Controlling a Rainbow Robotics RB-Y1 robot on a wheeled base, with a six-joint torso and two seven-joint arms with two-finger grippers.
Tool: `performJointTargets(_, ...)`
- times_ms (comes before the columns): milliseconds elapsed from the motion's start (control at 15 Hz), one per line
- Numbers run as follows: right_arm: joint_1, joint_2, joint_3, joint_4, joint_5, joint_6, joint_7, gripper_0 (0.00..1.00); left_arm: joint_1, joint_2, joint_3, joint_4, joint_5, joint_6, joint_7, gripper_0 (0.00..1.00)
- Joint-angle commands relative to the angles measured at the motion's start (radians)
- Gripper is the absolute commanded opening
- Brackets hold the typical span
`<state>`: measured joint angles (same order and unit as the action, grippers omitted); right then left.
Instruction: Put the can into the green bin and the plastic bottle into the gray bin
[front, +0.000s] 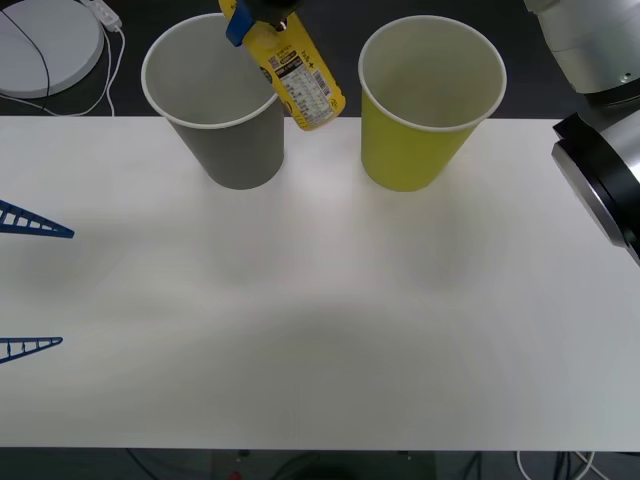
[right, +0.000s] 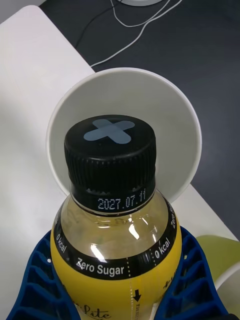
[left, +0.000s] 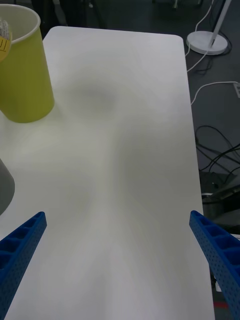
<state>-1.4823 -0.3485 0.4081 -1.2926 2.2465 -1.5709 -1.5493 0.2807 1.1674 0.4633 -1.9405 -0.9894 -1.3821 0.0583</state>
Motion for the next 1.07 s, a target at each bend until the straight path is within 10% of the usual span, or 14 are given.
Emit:
performJointTargets(67, -0.044, 0.031, 0.000, 0.082, 0.027, 0.000, 0.000, 0.00, 0.000, 0.000, 0.000, 0.000, 0.000, 0.000, 0.000, 1.00)
performJointTargets(1067, -0.233, 0.204, 0.001, 0.481, 0.123, 0.126, 0.000, 0.00, 0.000, 0.000, 0.000, 0.000, 0.000, 0.000, 0.000, 1.00)
